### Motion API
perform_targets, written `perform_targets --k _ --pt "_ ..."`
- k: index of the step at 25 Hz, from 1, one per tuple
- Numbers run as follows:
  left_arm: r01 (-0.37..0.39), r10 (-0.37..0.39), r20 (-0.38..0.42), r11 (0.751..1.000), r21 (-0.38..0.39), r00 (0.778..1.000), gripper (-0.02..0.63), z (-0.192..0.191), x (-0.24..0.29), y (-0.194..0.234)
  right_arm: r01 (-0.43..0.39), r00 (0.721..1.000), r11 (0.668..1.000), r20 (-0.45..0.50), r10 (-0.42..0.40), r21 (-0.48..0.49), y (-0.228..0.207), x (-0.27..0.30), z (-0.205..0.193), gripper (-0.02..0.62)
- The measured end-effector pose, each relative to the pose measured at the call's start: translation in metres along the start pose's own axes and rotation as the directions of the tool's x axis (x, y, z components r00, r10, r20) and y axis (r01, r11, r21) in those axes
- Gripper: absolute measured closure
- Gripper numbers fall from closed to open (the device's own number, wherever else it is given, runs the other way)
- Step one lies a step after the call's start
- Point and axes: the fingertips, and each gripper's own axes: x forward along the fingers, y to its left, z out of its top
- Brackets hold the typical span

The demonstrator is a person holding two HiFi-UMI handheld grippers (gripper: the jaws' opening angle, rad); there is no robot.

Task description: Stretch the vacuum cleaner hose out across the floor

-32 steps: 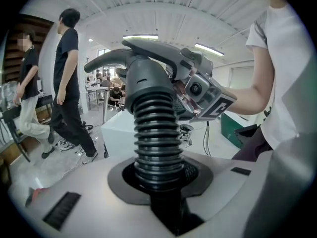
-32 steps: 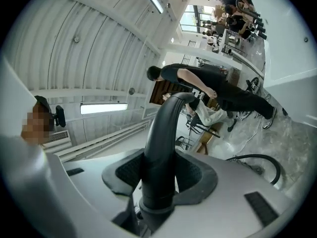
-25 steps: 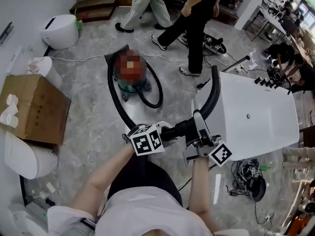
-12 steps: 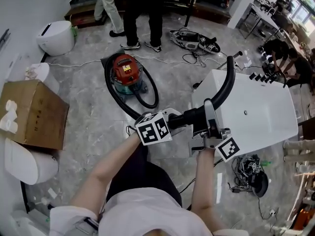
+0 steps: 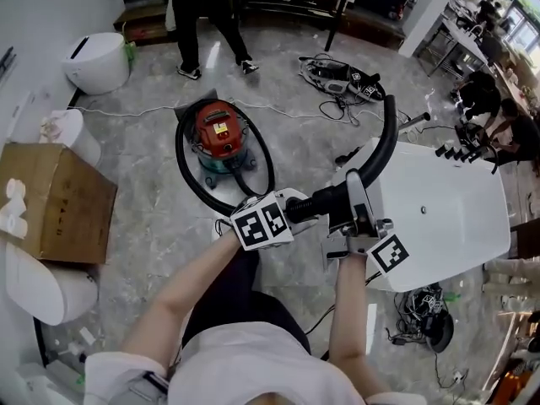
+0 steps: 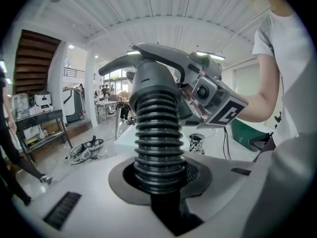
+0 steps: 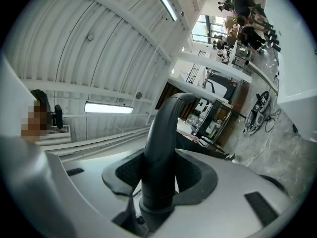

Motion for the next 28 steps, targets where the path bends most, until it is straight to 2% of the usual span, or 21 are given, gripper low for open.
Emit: perform_targets --k 7,15,20,24,28 --pt "0.014 -0.015 0.022 0.999 0.035 1.0 0.505 0.035 0.006 0.099 -0.008 0.999 0.999 0.045 0.01 -0.035 -0.031 0.083 0.045 0.417" --pt "-0.061 0.056 0.069 0.996 0.068 0.996 0.506 0.087 -0.016 0.253 -0.084 0.994 0.992 0.059 0.09 -0.092 -0.05 0.227 0.096 0.417" --pt "-0.089 0.081 0.106 0.994 0.069 0.991 0.506 0.106 -0.012 0.337 -0.081 0.995 0.988 0.044 0.088 -0.133 -0.081 0.301 0.119 0.417" --pt "-0.106 0.09 0.138 0.988 0.115 0.986 0.506 0.135 0.006 0.397 -0.038 0.995 0.984 0.088 0.054 -0.175 -0.112 0.339 0.158 0.417" --pt "-0.102 0.06 0.211 0.976 0.195 0.976 0.506 0.188 0.031 0.42 -0.015 0.986 0.964 0.155 0.058 -0.265 -0.116 0.343 0.21 0.417"
